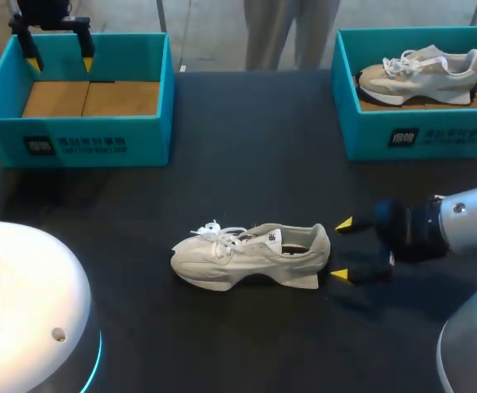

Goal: Take the shoe out of the shoebox, open the shoe tongue, remove and reinsert the insole, then place the shoe into the shoebox

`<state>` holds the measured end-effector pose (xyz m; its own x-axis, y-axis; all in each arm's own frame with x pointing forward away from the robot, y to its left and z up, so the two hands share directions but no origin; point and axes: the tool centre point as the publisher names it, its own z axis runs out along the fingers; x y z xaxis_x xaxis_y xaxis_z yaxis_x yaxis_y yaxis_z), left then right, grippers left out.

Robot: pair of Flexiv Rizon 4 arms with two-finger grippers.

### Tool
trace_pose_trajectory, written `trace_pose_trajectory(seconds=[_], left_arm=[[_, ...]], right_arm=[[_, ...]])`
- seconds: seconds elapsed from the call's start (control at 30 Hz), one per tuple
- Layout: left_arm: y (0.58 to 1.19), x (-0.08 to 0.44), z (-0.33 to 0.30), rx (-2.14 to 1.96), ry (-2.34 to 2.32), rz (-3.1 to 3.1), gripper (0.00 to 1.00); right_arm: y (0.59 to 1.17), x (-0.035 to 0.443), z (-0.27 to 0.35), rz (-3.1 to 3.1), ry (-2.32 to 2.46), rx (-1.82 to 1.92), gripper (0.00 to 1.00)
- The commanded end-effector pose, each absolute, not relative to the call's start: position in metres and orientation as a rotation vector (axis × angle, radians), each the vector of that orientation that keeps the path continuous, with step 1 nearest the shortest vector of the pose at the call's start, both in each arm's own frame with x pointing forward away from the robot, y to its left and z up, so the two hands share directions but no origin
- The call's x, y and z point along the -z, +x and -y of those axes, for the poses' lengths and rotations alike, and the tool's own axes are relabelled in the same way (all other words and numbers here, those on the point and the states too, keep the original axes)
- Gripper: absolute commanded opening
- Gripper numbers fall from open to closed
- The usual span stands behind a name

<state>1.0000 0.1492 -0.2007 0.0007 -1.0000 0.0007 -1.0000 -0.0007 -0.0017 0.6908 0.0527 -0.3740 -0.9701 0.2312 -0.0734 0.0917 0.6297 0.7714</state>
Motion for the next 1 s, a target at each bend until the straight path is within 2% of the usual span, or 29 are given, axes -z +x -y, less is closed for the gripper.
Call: trace_pose_trajectory(seconds=[0.03,1.0], left_arm=[[1.000,0.200,-0.149,0.002,-2.222,-2.220,1.00],[1.000,0.200,-0.149,0.002,-2.222,-2.220,1.00]], right_arm=[[0.700,0.385,-0.062,-2.680,0.267,-1.268,1.00],[0.705,0.416,-0.114,-2.691,0.185,-1.358,1.00]])
